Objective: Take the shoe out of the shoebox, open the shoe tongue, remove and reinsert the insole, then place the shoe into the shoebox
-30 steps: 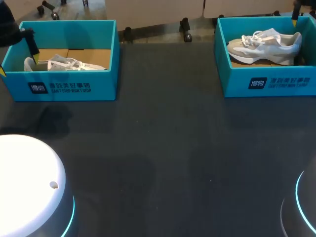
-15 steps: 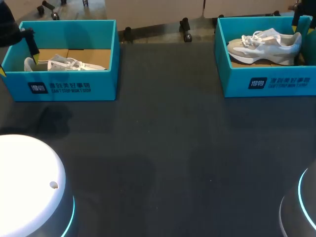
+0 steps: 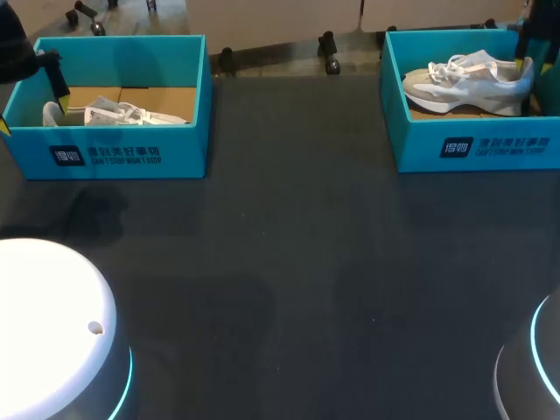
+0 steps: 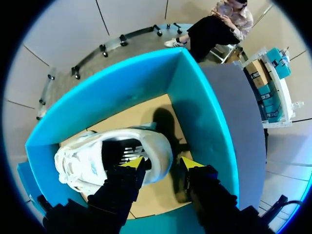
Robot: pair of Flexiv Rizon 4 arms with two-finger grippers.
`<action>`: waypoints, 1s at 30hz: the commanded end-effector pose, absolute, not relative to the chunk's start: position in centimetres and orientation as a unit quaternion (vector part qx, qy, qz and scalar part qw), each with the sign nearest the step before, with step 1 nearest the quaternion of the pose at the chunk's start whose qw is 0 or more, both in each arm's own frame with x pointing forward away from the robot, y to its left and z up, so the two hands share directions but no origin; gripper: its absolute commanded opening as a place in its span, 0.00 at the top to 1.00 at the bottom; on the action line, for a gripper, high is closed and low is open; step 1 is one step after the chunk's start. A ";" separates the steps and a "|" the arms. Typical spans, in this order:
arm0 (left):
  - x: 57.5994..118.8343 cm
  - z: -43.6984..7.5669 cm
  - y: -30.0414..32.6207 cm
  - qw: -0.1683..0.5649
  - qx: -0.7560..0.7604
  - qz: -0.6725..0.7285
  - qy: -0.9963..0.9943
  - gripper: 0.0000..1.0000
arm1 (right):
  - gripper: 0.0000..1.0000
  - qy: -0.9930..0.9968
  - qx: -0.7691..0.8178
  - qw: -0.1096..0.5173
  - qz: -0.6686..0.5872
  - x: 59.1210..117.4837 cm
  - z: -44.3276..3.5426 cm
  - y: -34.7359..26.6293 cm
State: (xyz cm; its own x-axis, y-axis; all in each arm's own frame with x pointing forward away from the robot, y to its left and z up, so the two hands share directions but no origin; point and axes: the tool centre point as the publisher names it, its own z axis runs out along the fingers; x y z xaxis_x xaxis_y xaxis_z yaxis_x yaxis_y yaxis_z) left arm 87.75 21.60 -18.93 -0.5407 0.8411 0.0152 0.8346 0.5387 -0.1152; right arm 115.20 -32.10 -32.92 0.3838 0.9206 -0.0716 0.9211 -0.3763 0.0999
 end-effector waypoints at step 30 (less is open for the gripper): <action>87.8 -18.9 21.6 0.035 -0.478 0.046 -0.876 0.00 | 0.50 0.575 0.817 0.011 -0.042 116.3 -38.2 -33.6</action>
State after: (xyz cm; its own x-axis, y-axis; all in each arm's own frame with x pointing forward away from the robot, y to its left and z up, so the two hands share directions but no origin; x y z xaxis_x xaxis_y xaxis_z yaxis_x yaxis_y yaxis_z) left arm 87.75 21.60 -18.93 -0.5408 0.8410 0.0151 0.8346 0.5387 -0.1152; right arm 115.21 -33.30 -37.52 0.3371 0.9380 -0.0812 0.9413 -0.3376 0.0077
